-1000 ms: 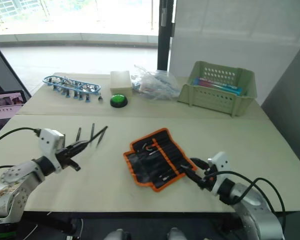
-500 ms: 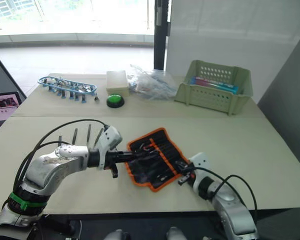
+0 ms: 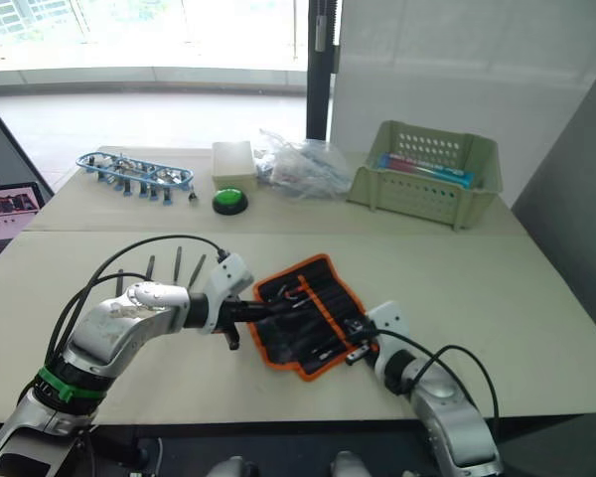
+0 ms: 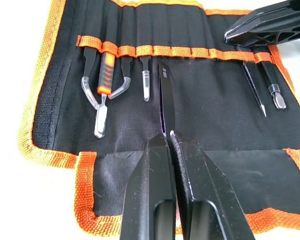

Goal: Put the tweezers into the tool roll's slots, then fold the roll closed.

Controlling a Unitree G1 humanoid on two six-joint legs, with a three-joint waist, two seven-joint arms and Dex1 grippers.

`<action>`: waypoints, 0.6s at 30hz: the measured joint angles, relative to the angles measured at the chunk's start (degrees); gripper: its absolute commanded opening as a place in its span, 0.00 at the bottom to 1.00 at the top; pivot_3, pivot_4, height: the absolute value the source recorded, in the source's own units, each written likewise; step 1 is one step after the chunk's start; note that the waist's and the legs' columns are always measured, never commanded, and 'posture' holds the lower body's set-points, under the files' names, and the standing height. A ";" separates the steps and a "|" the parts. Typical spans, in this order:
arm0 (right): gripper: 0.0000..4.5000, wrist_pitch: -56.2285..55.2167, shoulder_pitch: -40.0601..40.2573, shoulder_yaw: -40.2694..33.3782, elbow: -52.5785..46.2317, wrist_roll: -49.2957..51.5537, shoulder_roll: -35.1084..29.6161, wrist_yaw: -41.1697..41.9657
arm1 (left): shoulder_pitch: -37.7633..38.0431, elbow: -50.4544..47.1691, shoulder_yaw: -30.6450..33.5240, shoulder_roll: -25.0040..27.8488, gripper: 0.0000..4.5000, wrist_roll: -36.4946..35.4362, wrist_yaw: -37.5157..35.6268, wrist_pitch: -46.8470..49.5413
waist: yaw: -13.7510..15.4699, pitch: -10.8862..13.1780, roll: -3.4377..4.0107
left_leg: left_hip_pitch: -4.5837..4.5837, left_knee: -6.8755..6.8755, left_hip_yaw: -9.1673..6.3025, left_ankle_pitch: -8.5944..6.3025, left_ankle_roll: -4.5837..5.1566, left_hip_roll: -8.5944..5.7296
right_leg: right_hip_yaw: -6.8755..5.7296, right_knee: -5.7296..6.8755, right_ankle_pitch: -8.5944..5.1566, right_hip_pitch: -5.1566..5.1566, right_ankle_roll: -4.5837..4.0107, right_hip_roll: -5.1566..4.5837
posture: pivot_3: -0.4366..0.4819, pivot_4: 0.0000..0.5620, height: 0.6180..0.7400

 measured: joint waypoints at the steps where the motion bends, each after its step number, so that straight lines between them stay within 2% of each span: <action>1: 0.00 0.06 0.00 -0.01 -0.03 -0.09 0.15 -0.06 | 0.00 0.01 -0.01 -0.27 0.00 0.19 0.04 0.00 | -0.01 0.00 0.00 | 0.00 0.00 0.00 0.00 0.00 0.00 | 0.00 0.00 0.00 0.00 0.00 0.00 | 0.48 0.27 0.98; 11: 0.00 1.39 -0.11 -0.20 -0.56 -0.33 0.60 -0.52 | -0.46 3.31 -2.78 -2.96 0.00 4.33 0.08 -2.47 | 0.02 -0.01 -0.01 | 0.02 0.06 -0.01 0.00 0.00 0.00 | 0.00 0.03 0.00 0.03 0.00 0.01 | 0.48 0.27 0.98; 18: 0.00 2.16 -0.14 -0.26 -0.84 -0.35 0.88 -0.76 | -3.27 7.61 -3.63 -6.66 0.00 6.11 -0.43 -5.16 | 0.01 -0.01 -0.01 | 0.01 0.11 -0.02 0.00 0.00 0.00 | 0.00 0.04 0.01 0.05 0.01 0.02 | 0.48 0.27 0.98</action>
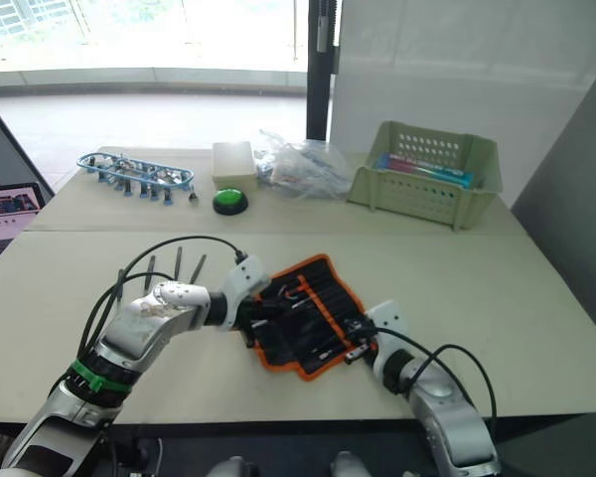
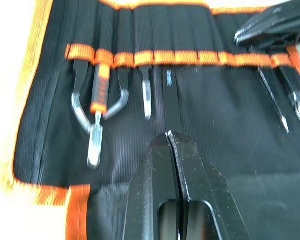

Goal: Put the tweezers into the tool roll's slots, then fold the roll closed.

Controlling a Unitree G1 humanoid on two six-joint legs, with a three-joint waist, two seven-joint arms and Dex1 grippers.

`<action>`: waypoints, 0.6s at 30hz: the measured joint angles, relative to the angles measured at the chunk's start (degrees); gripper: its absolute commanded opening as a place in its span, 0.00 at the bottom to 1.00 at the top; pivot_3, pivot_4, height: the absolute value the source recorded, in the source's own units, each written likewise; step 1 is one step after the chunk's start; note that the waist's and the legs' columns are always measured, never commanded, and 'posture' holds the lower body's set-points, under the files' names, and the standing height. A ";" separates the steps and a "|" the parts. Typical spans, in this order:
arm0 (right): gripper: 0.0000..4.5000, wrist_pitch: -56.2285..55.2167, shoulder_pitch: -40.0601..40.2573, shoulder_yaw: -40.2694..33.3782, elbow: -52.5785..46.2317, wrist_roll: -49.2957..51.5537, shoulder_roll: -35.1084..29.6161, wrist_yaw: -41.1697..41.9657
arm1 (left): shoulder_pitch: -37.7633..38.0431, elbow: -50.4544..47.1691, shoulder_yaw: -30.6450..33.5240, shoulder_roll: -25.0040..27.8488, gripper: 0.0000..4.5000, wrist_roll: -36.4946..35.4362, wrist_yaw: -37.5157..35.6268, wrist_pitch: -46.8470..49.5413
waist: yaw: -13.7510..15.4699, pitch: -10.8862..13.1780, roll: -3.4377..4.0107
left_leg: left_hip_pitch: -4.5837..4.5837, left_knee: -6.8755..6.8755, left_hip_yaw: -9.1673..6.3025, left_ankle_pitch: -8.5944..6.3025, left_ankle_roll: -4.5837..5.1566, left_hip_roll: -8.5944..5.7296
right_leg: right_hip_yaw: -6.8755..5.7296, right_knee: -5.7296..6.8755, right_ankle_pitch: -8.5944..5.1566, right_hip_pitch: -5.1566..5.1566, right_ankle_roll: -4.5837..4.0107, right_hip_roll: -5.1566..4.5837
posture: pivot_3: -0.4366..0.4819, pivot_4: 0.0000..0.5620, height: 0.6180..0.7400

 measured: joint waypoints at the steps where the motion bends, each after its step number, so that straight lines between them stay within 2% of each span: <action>1: 0.00 0.07 0.01 0.04 -0.02 0.00 0.06 -0.01 | -0.31 0.37 -0.08 -0.41 0.00 0.10 -0.10 -0.21 | -0.04 0.00 0.00 | 0.00 0.00 0.00 0.00 0.00 0.00 | 0.00 0.00 0.00 -0.01 0.00 0.00 | 0.48 0.27 0.98; 9: 0.00 0.30 0.18 0.04 -0.34 -0.04 0.49 -0.18 | -2.01 3.14 -0.17 -1.20 0.00 1.48 -1.57 -1.31 | -0.13 0.00 0.00 | -0.01 0.00 -0.02 0.00 0.00 0.00 | 0.00 0.02 0.00 -0.02 0.00 0.02 | 0.48 0.27 0.98; 13: 0.00 0.31 0.30 0.16 -0.36 -0.12 0.63 -0.24 | -2.00 2.21 3.81 0.42 0.26 -0.50 -2.49 -0.31 | -0.21 0.00 0.00 | -0.01 0.00 -0.03 0.00 0.00 0.01 | 0.00 0.04 0.00 -0.03 0.00 0.02 | 0.48 0.27 0.98; 18: 0.00 0.30 0.72 0.36 -0.52 -0.17 0.84 -0.45 | 1.05 -4.01 10.40 5.58 0.63 -4.81 -5.32 1.85 | -0.48 -0.01 0.01 | 0.01 0.00 -0.04 0.00 0.00 0.02 | 0.00 0.03 0.00 0.01 -0.02 0.01 | 0.48 0.27 0.98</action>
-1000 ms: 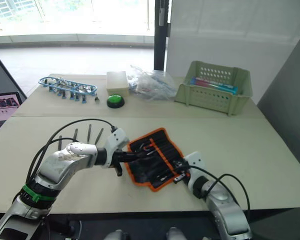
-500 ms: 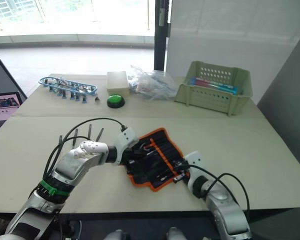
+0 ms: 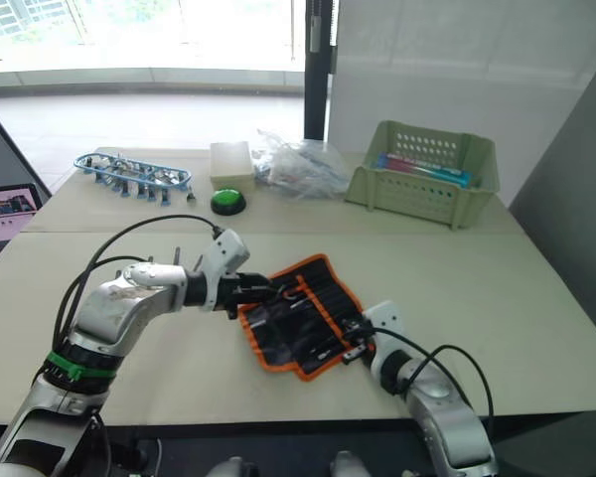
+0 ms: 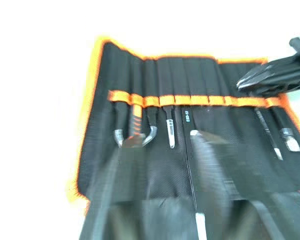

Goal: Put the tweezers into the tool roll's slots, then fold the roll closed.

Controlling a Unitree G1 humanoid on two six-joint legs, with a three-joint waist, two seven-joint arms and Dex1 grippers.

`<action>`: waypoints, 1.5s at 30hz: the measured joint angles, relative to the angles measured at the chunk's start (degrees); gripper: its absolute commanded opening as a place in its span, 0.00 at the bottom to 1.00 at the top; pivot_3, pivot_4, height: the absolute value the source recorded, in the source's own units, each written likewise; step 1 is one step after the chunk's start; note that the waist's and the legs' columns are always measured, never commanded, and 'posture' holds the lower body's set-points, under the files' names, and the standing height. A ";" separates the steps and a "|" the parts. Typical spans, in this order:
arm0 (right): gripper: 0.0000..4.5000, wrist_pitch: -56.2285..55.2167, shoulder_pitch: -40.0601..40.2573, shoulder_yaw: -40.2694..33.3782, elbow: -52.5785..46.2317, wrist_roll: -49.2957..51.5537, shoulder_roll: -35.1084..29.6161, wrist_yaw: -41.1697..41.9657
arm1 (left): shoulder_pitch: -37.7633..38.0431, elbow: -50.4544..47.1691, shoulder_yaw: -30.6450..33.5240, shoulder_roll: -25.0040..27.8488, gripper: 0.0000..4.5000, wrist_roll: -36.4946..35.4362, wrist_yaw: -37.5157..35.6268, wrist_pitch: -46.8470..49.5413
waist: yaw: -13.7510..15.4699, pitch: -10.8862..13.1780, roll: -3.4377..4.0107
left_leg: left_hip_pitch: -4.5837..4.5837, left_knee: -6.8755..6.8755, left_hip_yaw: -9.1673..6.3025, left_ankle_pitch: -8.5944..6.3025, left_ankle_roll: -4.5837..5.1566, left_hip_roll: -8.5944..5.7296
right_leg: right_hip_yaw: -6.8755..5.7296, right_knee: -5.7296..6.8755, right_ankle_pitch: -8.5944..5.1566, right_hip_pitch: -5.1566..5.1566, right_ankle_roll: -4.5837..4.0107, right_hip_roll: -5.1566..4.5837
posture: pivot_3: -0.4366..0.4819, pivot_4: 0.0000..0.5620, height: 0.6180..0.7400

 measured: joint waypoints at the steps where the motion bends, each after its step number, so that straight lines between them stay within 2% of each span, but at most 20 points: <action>1: 0.00 0.00 0.06 0.00 -0.01 -0.03 0.12 -0.11 | 1.35 -0.72 0.40 0.43 0.70 -0.38 -0.13 0.17 | 0.01 0.00 0.00 | 0.00 0.00 0.00 0.00 0.00 0.00 | 0.00 0.00 0.00 0.01 0.00 0.00 | 0.48 0.27 0.98; 3: 0.00 0.00 0.14 0.08 -0.04 -0.08 0.59 -0.34 | 3.71 -1.19 0.54 0.57 0.84 -0.82 -0.12 0.72 | 0.05 0.00 -0.01 | 0.00 0.00 0.00 0.00 0.00 0.00 | -0.01 0.00 0.00 0.01 0.01 0.00 | 0.48 0.27 0.98; 8: 0.00 -0.01 0.14 0.55 -0.11 -0.41 0.94 -0.86 | 5.93 -1.70 -0.17 0.22 0.84 -0.32 0.80 0.23 | 0.17 0.00 -0.02 | 0.05 0.03 0.00 0.00 0.00 0.00 | -0.01 0.02 0.00 0.03 0.01 0.00 | 0.48 0.27 0.98; 12: 0.00 -0.04 0.11 0.69 -0.05 -0.42 0.98 -0.86 | 5.91 0.48 -3.33 -2.47 0.84 3.05 2.79 -3.89 | 0.19 -0.01 -0.03 | 0.11 0.03 0.00 0.00 0.00 0.00 | 0.01 0.02 0.00 0.07 0.01 0.02 | 0.48 0.27 0.98; 18: 0.00 -0.06 0.02 0.90 -0.01 -0.42 0.97 -0.82 | 7.86 3.63 -6.40 -2.76 0.84 7.26 3.22 -9.98 | -0.03 -0.02 -0.04 | 0.09 0.03 -0.03 0.00 0.00 0.02 | 0.02 0.04 0.00 0.06 -0.01 0.04 | 0.48 0.27 0.98; 19: 0.00 -0.06 0.00 0.90 0.04 -0.42 0.97 -0.83 | 7.95 4.04 -6.60 -2.80 0.72 7.92 3.26 -11.00 | -0.02 -0.02 -0.05 | 0.10 0.03 -0.03 0.00 0.00 0.02 | 0.01 0.04 0.00 0.07 -0.01 0.04 | 0.48 0.27 0.98; 20: 0.00 -0.06 -0.02 0.91 0.09 -0.42 0.97 -0.83 | 7.96 4.58 -6.63 -2.88 0.64 8.33 3.33 -11.86 | 0.00 -0.03 -0.05 | 0.13 0.03 -0.03 0.00 0.00 0.02 | 0.01 0.04 0.00 0.09 -0.01 0.04 | 0.48 0.27 0.98; 29: 0.00 -0.06 -0.05 1.10 0.22 -0.41 0.98 -0.83 | 9.09 5.08 -6.07 -2.86 0.00 9.52 2.24 -14.80 | -0.03 -0.09 -0.03 | 0.22 0.03 -0.03 0.00 0.00 0.02 | 0.02 0.04 -0.01 0.17 -0.01 0.03 | 0.48 0.27 0.98; 36: 0.00 -0.07 -0.26 1.49 0.24 -0.41 0.98 -0.82 | 8.87 6.04 -4.92 -2.66 0.00 8.50 0.45 -14.82 | -0.43 -0.10 -0.04 | 0.21 0.03 -0.03 0.00 0.00 0.03 | 0.01 0.06 -0.01 0.13 -0.01 0.05 | 0.48 0.27 0.98; 45: 0.00 -0.07 -0.62 2.06 0.25 -0.37 0.99 -0.67 | 7.49 7.85 -3.34 0.54 0.00 5.48 -5.31 -14.23 | -1.08 -0.09 -0.03 | 0.16 0.02 -0.03 0.00 0.00 0.06 | 0.01 0.08 -0.01 0.06 -0.02 0.08 | 0.48 0.27 0.98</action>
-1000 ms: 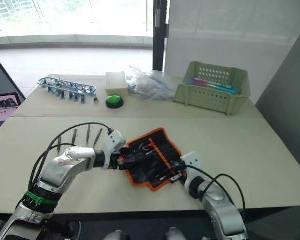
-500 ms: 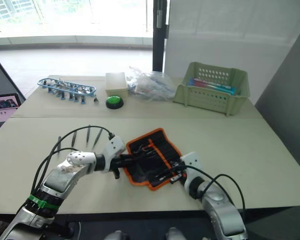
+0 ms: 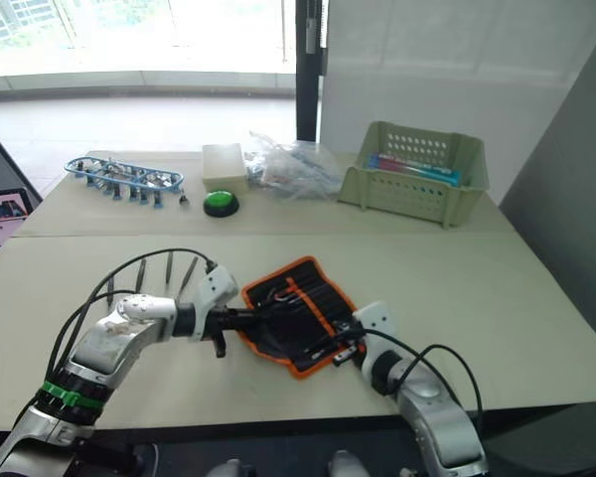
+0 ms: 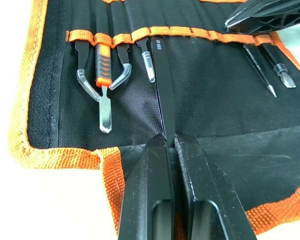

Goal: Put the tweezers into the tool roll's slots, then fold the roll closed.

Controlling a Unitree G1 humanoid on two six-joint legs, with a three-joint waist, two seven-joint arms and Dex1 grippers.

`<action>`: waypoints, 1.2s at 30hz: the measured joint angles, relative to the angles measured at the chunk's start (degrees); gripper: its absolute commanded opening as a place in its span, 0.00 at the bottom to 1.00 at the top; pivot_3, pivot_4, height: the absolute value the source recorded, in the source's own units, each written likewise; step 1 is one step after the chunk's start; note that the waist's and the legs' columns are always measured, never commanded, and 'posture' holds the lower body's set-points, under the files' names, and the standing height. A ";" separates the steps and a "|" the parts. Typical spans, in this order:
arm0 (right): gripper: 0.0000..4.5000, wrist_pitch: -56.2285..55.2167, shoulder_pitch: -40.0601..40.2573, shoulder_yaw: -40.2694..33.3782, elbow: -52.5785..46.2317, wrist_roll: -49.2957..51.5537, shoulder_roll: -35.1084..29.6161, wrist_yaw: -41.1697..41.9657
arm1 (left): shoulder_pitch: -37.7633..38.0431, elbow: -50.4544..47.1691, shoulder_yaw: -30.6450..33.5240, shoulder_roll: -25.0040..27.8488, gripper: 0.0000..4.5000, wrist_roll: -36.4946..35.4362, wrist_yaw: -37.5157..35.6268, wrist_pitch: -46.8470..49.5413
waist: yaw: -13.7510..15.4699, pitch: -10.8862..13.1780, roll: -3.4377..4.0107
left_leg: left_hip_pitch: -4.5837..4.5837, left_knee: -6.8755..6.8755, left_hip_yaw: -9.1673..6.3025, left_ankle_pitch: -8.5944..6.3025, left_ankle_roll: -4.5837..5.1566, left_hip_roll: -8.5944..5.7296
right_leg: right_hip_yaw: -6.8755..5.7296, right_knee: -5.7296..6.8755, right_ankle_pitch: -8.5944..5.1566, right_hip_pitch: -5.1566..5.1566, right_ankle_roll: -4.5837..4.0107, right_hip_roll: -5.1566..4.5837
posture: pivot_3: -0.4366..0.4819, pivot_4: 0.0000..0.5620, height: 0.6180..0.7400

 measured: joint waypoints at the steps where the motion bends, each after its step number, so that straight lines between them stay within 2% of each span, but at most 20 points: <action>1: 0.00 0.00 -0.04 0.07 0.03 0.00 0.01 0.00 | -0.04 0.53 0.10 0.00 0.00 -0.23 -0.23 0.01 | 0.00 0.00 0.00 | 0.00 0.00 0.00 0.00 0.00 0.00 | 0.00 0.00 0.00 0.00 0.00 0.00 | 0.48 0.27 0.98; 2: 0.00 0.00 -0.05 0.08 0.03 0.01 0.01 0.02 | -0.04 0.82 0.25 0.00 0.00 -0.58 -0.42 0.01 | 0.00 0.00 -0.01 | -0.01 0.00 0.00 0.00 0.00 0.00 | 0.00 0.00 0.00 -0.01 0.00 0.00 | 0.48 0.27 0.98; 9: 0.00 -0.01 0.01 0.03 0.03 0.01 0.01 0.01 | -1.61 2.66 3.79 1.20 0.51 -1.18 -0.85 0.02 | 0.26 0.00 -0.01 | 0.00 0.00 0.00 0.00 0.00 -0.02 | 0.00 -0.02 0.00 0.03 0.01 -0.02 | 0.48 0.27 0.98; 11: 0.00 -0.01 0.01 -0.04 0.03 0.01 0.01 0.00 | -1.61 2.73 3.95 1.18 0.68 -0.99 -0.90 -0.14 | 0.30 0.01 -0.01 | -0.01 0.00 0.00 0.00 0.00 -0.03 | 0.00 -0.04 0.00 0.03 0.01 -0.03 | 0.48 0.27 0.98; 12: 0.00 -0.01 0.01 -0.02 0.03 0.01 0.01 0.01 | -1.61 2.74 3.95 1.18 0.71 -0.95 -0.90 -0.16 | 0.31 0.01 -0.02 | -0.01 0.00 0.00 0.00 0.00 -0.02 | 0.00 -0.03 0.00 0.03 0.01 -0.03 | 0.48 0.27 0.98; 15: 0.00 -0.01 -0.02 -0.03 0.05 0.01 0.02 0.01 | -1.61 2.75 3.94 1.05 0.95 -0.76 -0.86 -1.14 | 0.29 0.01 -0.02 | 0.00 0.00 0.00 0.00 0.00 -0.02 | 0.00 -0.01 0.00 0.02 0.00 -0.02 | 0.48 0.27 0.98; 24: 0.00 -0.01 -0.04 -0.03 0.02 0.01 0.02 0.01 | -1.52 2.75 3.40 1.07 0.95 0.46 -1.08 -2.49 | 0.31 0.01 -0.02 | 0.00 0.00 0.00 0.00 0.00 -0.02 | 0.00 -0.02 0.00 0.03 0.01 -0.03 | 0.48 0.27 0.98; 25: 0.00 -0.01 -0.04 -0.02 0.02 0.01 0.02 0.01 | -1.42 2.77 2.75 1.08 0.85 0.98 -1.08 -2.85 | 0.31 0.01 -0.02 | 0.00 0.00 0.00 0.00 0.00 -0.02 | 0.00 -0.02 0.00 0.03 0.01 -0.03 | 0.48 0.27 0.98; 27: 0.00 -0.01 -0.04 -0.01 0.02 0.01 0.02 0.00 | -1.10 3.34 1.69 0.72 0.77 2.25 -0.98 -4.08 | 0.31 0.01 -0.02 | 0.00 0.00 0.00 0.00 0.00 -0.02 | 0.00 -0.02 0.00 0.03 0.00 -0.03 | 0.48 0.27 0.98; 36: 0.00 -0.01 -0.09 -0.05 0.13 0.01 0.01 0.00 | -1.15 5.92 0.32 -0.42 0.10 3.71 -1.57 -6.31 | 0.37 0.01 -0.02 | 0.00 0.00 0.00 0.00 0.00 -0.02 | -0.01 -0.02 0.00 0.03 0.00 -0.03 | 0.48 0.27 0.98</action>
